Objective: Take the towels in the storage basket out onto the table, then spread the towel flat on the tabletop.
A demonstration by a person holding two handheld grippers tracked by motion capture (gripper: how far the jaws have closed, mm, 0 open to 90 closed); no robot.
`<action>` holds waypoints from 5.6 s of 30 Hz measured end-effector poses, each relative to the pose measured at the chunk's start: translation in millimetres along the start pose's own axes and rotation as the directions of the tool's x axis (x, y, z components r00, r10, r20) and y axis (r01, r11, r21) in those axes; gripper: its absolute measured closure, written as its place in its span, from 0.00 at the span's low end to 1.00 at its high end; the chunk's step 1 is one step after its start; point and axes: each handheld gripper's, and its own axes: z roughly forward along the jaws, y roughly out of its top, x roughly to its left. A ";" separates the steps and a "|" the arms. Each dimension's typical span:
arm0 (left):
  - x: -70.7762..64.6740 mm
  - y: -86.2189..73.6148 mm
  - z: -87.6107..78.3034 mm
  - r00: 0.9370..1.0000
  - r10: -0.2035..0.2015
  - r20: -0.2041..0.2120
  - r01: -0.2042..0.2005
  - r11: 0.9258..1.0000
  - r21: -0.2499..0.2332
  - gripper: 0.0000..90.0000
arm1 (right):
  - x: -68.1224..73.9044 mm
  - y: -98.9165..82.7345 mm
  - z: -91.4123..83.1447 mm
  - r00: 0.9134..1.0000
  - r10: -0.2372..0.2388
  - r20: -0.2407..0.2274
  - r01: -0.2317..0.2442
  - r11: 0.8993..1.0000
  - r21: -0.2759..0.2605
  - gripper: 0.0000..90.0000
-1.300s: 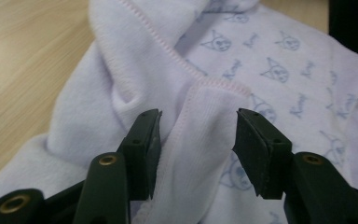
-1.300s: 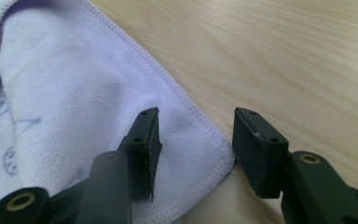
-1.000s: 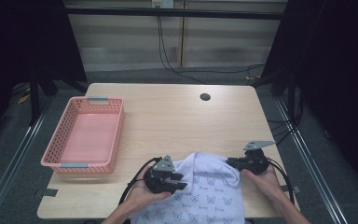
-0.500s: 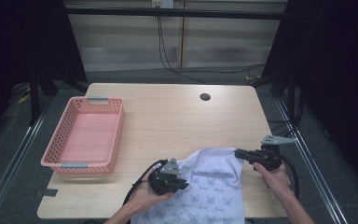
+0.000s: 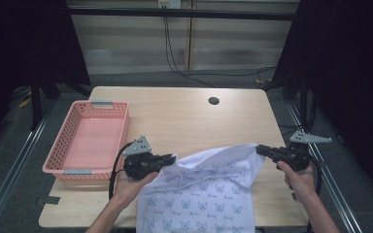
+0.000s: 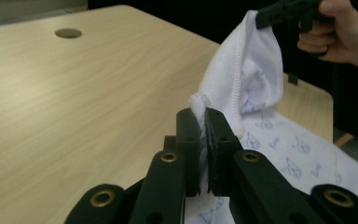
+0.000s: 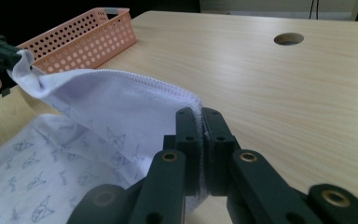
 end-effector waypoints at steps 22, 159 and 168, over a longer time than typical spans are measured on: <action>63.0 89.6 -31.0 0.977 -0.032 -0.209 -0.003 0.986 -0.167 0.96 | -4.8 128.5 16.0 0.991 -0.122 0.054 0.127 0.986 -0.104 0.96; 96.0 -36.9 65.8 0.948 -0.170 -0.268 0.236 0.943 0.235 0.51 | -72.8 -9.3 119.3 0.989 -0.051 0.140 0.008 0.956 0.292 0.95; 107.4 -42.3 68.1 0.926 -0.208 -0.315 0.282 0.937 0.209 0.50 | -75.3 -12.0 109.4 0.988 -0.052 0.143 0.008 0.957 0.291 0.95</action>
